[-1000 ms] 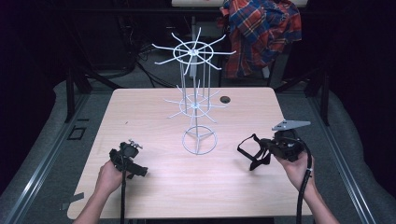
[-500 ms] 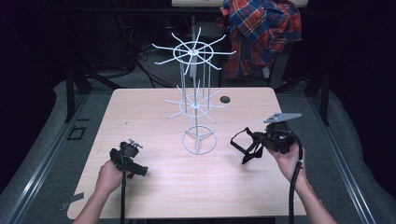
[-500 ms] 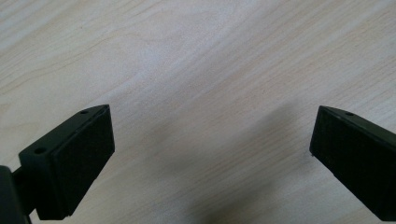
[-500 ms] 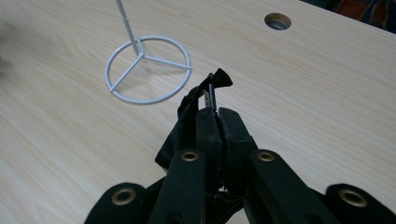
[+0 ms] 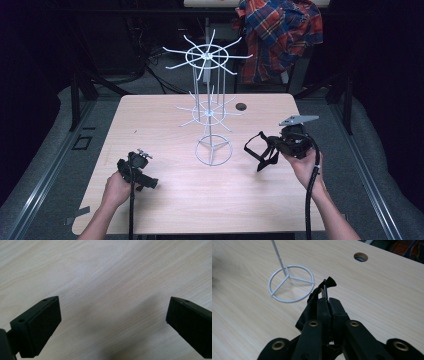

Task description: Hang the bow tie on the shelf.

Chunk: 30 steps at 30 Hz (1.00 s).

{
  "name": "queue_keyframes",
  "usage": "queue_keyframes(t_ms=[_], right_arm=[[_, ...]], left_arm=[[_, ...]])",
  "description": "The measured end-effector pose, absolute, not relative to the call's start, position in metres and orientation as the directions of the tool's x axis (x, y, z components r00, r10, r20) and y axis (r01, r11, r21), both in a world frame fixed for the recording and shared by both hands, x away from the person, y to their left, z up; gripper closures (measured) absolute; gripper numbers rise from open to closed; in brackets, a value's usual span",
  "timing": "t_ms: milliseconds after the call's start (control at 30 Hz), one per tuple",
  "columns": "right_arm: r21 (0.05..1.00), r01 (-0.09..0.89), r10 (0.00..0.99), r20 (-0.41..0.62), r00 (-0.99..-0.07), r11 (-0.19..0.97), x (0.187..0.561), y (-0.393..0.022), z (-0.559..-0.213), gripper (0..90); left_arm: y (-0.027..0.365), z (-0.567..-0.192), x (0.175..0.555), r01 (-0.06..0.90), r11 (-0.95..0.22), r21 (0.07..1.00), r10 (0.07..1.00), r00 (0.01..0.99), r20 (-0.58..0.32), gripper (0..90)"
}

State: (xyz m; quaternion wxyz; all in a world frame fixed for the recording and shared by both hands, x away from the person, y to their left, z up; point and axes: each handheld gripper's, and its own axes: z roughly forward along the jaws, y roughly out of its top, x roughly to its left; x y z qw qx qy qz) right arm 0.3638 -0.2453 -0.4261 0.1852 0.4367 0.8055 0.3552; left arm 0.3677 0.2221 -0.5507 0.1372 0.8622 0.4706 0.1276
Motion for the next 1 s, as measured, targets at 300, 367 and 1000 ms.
queue_keyframes(t_ms=[300, 367, 1000], right_arm=[[0.743, 0.553, 0.829, -0.005, -0.559, 0.378, 0.371, -0.235, -0.413, 87.8], [0.745, 0.549, 0.827, -0.008, -0.562, 0.38, 0.372, -0.233, -0.412, 87.8], [0.751, 0.535, 0.826, -0.024, -0.564, 0.387, 0.385, -0.221, -0.396, 87.8]], left_arm=[[0.222, -0.551, 0.368, 0.775, -0.521, 0.357, 0.845, 0.527, 0.088, 0.0], [0.222, -0.551, 0.368, 0.775, -0.519, 0.359, 0.846, 0.527, 0.085, 0.0], [0.222, -0.551, 0.368, 0.775, -0.519, 0.36, 0.846, 0.527, 0.086, 0.0]])
